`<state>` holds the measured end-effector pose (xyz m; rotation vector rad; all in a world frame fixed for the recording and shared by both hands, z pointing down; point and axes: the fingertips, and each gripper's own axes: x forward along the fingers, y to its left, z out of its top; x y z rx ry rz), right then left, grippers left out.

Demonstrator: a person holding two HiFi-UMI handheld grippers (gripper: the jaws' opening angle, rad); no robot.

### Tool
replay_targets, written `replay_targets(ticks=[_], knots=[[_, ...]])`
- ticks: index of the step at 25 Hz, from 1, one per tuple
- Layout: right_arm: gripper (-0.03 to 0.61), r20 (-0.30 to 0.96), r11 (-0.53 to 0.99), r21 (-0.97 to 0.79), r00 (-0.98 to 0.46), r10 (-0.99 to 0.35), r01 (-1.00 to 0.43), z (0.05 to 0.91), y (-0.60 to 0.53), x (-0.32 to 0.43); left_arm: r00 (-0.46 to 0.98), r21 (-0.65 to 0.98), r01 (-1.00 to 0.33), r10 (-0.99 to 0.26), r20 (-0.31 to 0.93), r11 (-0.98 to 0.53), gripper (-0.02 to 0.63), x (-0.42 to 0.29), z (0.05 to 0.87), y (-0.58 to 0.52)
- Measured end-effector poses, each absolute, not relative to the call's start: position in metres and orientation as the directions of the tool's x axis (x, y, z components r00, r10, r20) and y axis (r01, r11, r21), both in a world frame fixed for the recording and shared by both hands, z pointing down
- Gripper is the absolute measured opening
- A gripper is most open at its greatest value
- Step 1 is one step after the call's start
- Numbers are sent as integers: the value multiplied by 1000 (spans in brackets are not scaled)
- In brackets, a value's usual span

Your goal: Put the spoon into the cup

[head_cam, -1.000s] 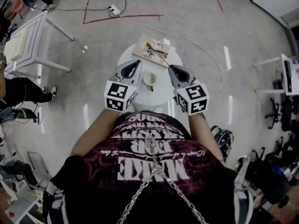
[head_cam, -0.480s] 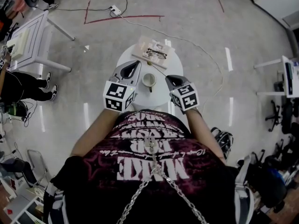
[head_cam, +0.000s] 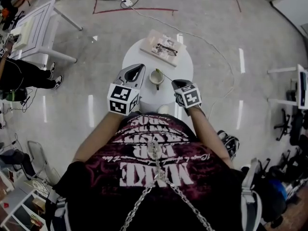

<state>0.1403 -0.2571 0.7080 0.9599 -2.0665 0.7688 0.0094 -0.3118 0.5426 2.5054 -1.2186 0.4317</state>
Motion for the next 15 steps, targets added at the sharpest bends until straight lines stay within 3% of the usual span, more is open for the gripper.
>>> replay_targets(ticks=[4,9,15], knots=[[37,816,565,-189,-448,-364,-803,723,-264,132,558,161,-822,-715,422,-547,26,-6,550,-305],[37,878,505,-237,-406,-255,-830,800,-253,141,527,171,-846,-737,423,-506,26,-23,550,-299],[37,908,446,-248,-367,-203,-860,833,-254,140,492,164,-867,-753,437,-471,26,-47,552,-289]])
